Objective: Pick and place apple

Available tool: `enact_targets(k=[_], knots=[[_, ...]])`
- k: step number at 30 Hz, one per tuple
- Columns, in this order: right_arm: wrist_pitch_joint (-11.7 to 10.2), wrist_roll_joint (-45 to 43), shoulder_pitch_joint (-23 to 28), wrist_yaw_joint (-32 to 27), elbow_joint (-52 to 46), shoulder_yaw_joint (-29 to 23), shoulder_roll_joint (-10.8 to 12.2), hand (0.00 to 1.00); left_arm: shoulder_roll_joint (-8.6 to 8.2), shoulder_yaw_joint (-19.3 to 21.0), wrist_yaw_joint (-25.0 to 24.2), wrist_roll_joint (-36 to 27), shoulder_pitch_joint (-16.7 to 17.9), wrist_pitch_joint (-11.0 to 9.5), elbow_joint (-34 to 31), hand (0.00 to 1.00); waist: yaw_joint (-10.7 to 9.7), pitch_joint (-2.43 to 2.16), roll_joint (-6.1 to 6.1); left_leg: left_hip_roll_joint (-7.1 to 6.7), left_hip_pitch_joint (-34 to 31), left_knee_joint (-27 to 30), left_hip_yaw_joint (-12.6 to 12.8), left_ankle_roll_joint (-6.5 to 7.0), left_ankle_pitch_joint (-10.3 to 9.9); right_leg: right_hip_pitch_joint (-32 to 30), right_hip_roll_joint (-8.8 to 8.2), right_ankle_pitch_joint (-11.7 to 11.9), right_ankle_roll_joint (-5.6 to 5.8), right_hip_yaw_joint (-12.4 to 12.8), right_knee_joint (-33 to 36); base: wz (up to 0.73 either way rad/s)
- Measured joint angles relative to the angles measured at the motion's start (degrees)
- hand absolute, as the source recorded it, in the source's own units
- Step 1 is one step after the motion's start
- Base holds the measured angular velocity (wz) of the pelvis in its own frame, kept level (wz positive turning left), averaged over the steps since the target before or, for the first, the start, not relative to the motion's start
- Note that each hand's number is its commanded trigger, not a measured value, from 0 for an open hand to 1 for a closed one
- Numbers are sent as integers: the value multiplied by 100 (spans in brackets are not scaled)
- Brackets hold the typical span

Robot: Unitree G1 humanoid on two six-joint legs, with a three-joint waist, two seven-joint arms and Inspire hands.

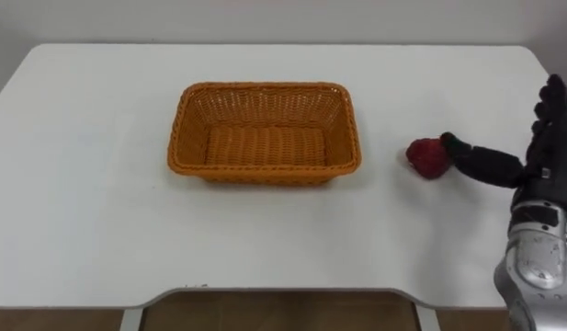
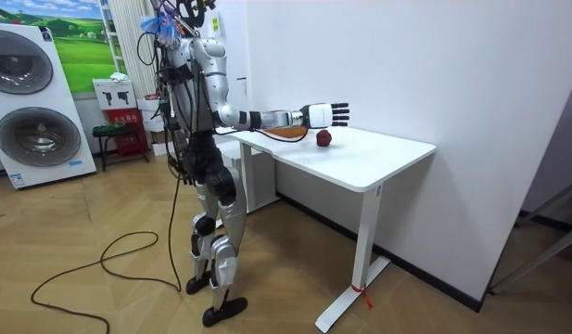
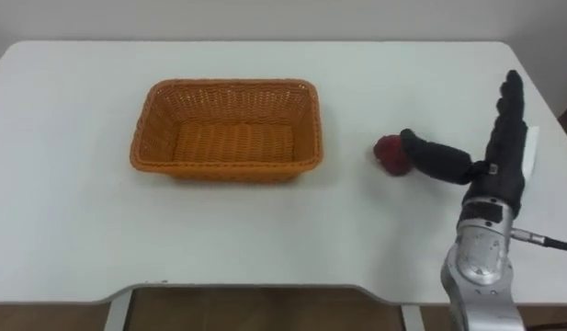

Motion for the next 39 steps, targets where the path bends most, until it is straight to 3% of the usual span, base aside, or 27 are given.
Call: enact_targets(k=[7, 17, 22, 31, 39], knots=[[0, -201, -277, 480, 253, 57, -113, 0, 27, 0, -203, 13, -6, 0, -49, 0, 17, 61, -64, -7, -30, 46, -91, 0, 0, 39, -10, 2, 0, -103, -7, 6], [6, -218, -421, 952, 392, 115, -223, 0, 40, 2, -448, 30, -21, 0, -211, 0, 143, 41, -64, -25, -71, 80, -183, 0, 0, 60, -25, 2, 0, -220, -8, 6], [7, -293, -770, 1193, 944, 117, -290, 0, 43, 2, -474, 131, 1, -2, -210, 0, 196, 29, -83, -35, -101, 87, -240, 4, 4, 59, -31, 2, 0, -250, -9, 2], [9, -258, -969, 1576, 1500, 115, -335, 0, 96, 12, -457, 266, 11, -2, -210, 0, 285, 19, -100, -37, -105, 86, -276, 4, 7, 69, -34, 1, 0, -276, -17, 0], [6, -116, -1110, 1623, 2146, 103, -694, 0, 223, 24, -474, 277, 30, 18, -196, 0, 269, 12, -155, -51, -59, 74, -388, 7, 20, 201, -43, 10, 10, -399, -116, 8]])
